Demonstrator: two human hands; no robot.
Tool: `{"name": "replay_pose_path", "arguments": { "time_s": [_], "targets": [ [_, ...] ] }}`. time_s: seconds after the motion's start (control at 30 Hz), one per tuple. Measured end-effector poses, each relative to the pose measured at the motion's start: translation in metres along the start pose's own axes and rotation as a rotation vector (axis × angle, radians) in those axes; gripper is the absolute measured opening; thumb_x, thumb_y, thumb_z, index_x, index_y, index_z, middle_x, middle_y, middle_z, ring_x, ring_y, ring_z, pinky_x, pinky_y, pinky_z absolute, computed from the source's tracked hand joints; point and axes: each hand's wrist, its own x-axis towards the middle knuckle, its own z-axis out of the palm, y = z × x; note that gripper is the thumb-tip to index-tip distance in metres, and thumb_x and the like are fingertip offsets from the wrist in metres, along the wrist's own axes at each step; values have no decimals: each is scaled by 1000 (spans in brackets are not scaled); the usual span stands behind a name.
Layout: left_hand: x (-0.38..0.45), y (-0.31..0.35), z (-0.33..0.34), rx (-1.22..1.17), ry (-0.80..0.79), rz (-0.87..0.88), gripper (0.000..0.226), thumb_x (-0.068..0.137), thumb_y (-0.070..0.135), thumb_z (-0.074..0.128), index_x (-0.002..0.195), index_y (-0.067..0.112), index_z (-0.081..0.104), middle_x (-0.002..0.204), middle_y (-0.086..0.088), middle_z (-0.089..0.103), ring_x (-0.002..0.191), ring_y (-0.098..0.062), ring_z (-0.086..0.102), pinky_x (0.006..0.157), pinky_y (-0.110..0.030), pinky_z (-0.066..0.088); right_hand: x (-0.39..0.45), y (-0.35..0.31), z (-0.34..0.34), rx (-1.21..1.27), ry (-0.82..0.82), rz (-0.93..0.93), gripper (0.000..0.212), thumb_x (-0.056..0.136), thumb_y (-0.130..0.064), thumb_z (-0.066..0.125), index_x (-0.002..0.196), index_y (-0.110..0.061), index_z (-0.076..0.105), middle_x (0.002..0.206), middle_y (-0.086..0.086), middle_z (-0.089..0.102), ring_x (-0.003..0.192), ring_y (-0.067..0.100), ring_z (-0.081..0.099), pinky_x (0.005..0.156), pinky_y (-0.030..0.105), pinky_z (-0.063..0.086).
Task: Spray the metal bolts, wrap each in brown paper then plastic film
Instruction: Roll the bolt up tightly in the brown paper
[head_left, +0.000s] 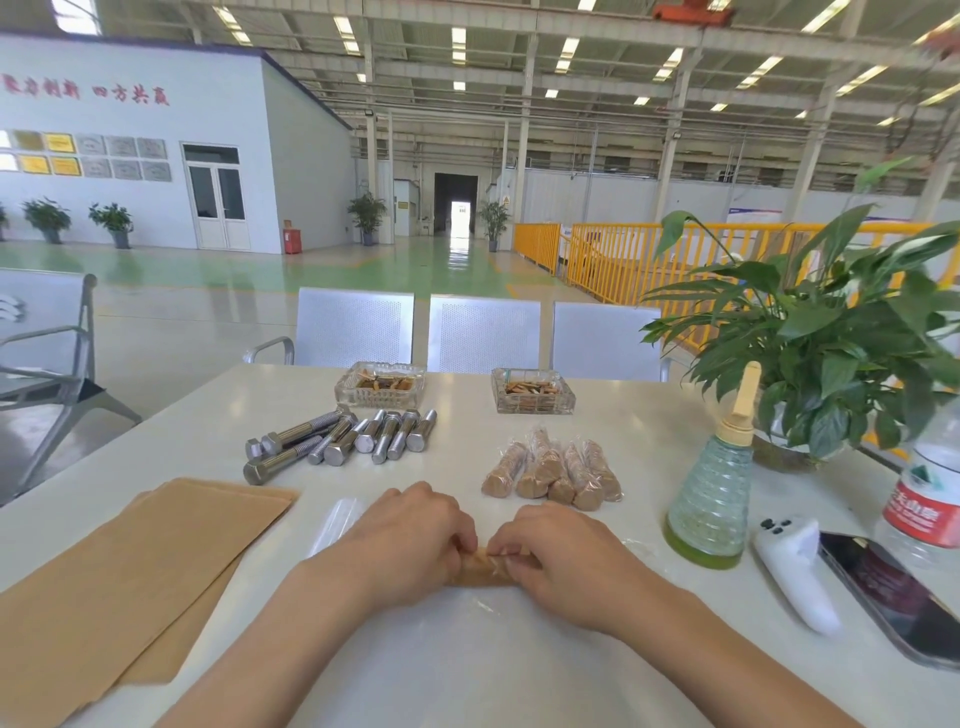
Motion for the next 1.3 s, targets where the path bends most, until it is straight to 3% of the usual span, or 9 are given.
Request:
{"name": "replay_pose_path", "arguments": {
  "time_s": [0.2, 0.37, 0.57, 0.7, 0.8, 0.9, 1.0, 1.17, 1.3],
  "targets": [
    [-4, -5, -2, -151, -114, -29, 31, 91, 47, 51, 113, 37, 71, 108, 13, 68, 108, -12, 56, 94, -33, 50, 15, 0, -13, -73, -203, 31, 17, 95, -30, 52, 100, -26, 68, 96, -3, 68, 96, 25, 62, 74, 38, 51],
    [0, -6, -2, -187, -127, -29, 23, 95, 37, 58, 114, 34, 71, 113, 9, 69, 108, -13, 61, 95, -33, 51, 17, -6, -11, -186, -182, -30, 18, 96, -25, 46, 92, -21, 63, 86, 2, 58, 82, 31, 51, 65, 37, 35],
    [-3, -3, 0, -199, -170, -9, 27, 94, 41, 58, 114, 26, 69, 108, 1, 62, 101, -19, 59, 90, -36, 52, 2, -10, -6, -315, 17, -132, 22, 94, -25, 45, 108, -19, 61, 104, 3, 59, 102, 28, 53, 78, 36, 28],
    [-4, -8, -2, -221, -234, -29, 31, 87, 46, 63, 115, 32, 68, 108, 9, 63, 101, -13, 60, 91, -34, 53, -16, -12, -6, -330, 98, -201, 16, 92, -25, 46, 99, -22, 59, 95, -2, 56, 92, 23, 53, 75, 34, 36],
    [-3, -9, -7, -270, -245, -30, 25, 73, 54, 66, 93, 41, 66, 89, 14, 62, 84, -9, 61, 77, -30, 53, -26, -11, -9, -354, 193, -205, 6, 88, -26, 56, 92, -26, 60, 88, -8, 57, 82, 18, 54, 67, 31, 46],
    [-1, -4, -11, -211, -195, -3, 21, 72, 49, 68, 75, 32, 57, 73, 9, 54, 69, -14, 52, 67, -35, 49, -29, -10, -15, -367, 258, -211, 4, 87, -26, 59, 91, -26, 61, 87, -8, 57, 81, 18, 52, 67, 32, 47],
    [0, -2, -13, -160, -62, 33, 17, 77, 41, 72, 83, 30, 60, 70, 8, 54, 69, -15, 51, 66, -35, 49, -29, -8, -24, -364, 236, -218, 7, 90, -30, 55, 95, -27, 61, 89, -8, 56, 84, 18, 53, 71, 29, 45],
    [-3, 3, -7, -135, -25, 44, 13, 78, 41, 68, 81, 38, 57, 67, 8, 51, 62, -12, 47, 55, -29, 36, -26, 0, -34, -292, 117, -243, 21, 99, -33, 46, 115, -27, 58, 105, -7, 56, 101, 17, 48, 81, 25, 23],
    [-4, 4, 2, -137, 8, 32, 22, 82, 47, 67, 83, 29, 55, 68, 6, 53, 67, -16, 50, 61, -33, 43, -21, 2, -34, -263, 93, -200, 22, 99, -34, 47, 118, -28, 55, 111, -8, 54, 106, 17, 47, 84, 26, 22]
  ]
}}
